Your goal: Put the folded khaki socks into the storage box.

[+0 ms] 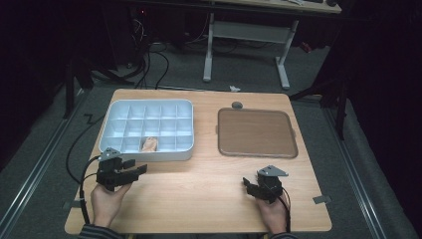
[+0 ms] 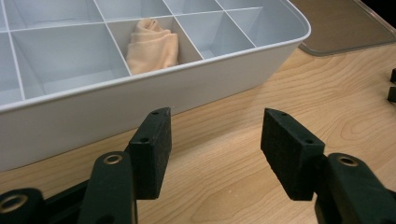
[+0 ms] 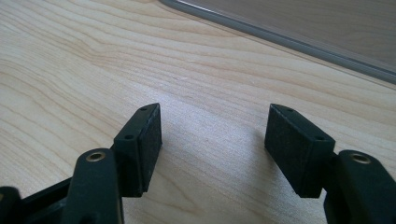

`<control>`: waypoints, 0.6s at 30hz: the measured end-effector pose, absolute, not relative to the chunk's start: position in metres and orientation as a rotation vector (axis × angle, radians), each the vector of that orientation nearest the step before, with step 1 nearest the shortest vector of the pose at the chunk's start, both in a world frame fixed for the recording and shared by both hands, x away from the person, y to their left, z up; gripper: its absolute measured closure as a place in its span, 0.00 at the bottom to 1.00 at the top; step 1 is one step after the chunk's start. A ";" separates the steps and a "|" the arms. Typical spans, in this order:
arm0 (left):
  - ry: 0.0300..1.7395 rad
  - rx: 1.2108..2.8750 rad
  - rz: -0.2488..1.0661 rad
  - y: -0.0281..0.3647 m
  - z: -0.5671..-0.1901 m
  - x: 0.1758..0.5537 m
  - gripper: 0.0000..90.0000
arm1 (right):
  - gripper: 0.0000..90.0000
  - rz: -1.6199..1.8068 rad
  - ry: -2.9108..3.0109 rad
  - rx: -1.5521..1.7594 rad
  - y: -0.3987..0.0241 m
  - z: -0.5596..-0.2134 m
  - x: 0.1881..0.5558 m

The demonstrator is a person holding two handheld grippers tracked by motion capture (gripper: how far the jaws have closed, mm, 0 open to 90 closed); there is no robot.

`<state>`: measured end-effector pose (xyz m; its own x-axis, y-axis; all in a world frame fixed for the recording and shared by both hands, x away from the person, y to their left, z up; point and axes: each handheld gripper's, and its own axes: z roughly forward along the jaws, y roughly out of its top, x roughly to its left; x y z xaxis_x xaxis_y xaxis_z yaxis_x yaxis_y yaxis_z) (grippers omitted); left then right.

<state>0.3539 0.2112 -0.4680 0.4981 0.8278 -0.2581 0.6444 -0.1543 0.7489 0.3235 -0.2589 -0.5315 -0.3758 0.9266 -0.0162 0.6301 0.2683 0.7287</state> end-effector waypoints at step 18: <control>1.191 1.921 0.222 0.190 -0.483 0.353 0.48 | 0.40 0.896 2.101 1.405 -0.259 -0.531 0.323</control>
<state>0.3531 0.1904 -0.4826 0.5321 0.8040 -0.2655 0.6548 -0.1919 0.7310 0.3234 -0.2589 -0.5315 -0.3757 0.9266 -0.0160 0.6302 0.2681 0.7287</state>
